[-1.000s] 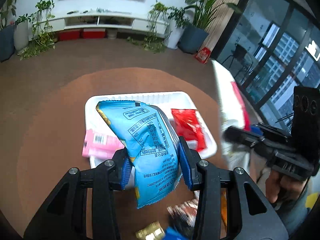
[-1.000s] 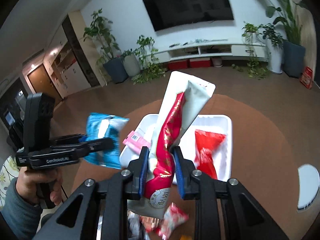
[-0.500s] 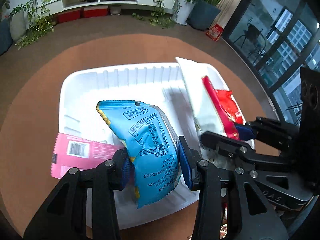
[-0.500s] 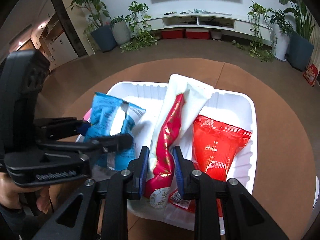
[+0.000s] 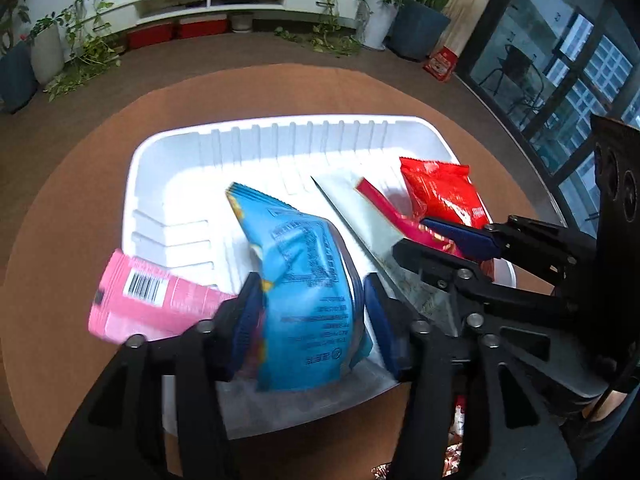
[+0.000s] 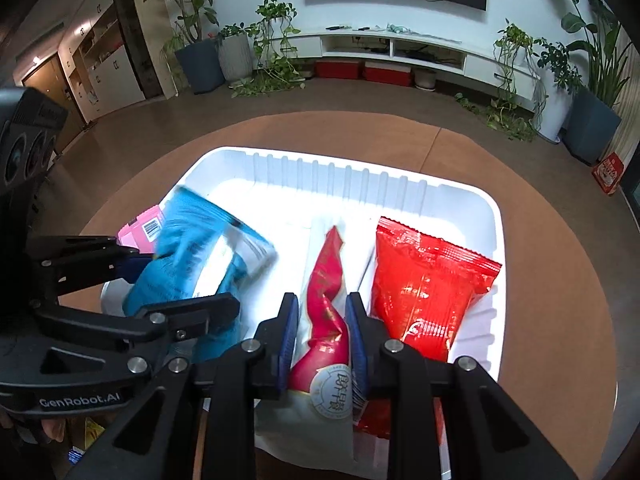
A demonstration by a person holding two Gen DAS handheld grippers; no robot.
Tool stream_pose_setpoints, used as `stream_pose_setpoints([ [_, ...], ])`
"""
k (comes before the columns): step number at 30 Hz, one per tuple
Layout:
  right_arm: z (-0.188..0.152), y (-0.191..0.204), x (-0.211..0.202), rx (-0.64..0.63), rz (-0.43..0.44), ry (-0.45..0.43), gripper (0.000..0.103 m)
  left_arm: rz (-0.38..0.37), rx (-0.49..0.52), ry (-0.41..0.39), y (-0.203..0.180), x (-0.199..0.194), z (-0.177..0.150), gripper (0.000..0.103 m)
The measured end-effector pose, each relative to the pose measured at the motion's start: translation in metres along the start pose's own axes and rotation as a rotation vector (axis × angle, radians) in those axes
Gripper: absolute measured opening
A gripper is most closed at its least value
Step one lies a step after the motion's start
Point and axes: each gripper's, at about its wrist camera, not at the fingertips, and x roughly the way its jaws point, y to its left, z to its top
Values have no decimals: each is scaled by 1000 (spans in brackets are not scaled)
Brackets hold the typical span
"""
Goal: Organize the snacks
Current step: 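Carry both packets over the tray and release them inside, then grasp the blue Tipo bag with the left tool while the right tool grasps the black bag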
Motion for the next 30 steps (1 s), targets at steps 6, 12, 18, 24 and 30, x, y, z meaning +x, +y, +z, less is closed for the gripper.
stream_pose_setpoints([
  [6, 1, -5, -31, 19, 12, -87, 51, -22, -58, -56, 19, -39, -4, 82],
  [12, -2, -15, -92, 69, 58, -253, 84, 22, -22, -205, 16, -111, -28, 103],
  [18, -29, -27, -145, 124, 87, -322, 94, 136, 25, -348, 0, -186, -90, 103],
  [24, -82, -15, -167, 175, 150, -271, 87, 54, -156, -238, 2, -191, -173, 103],
  [30, -138, 41, -146, 63, 242, -104, 68, 11, -131, -116, -28, -159, -226, 102],
])
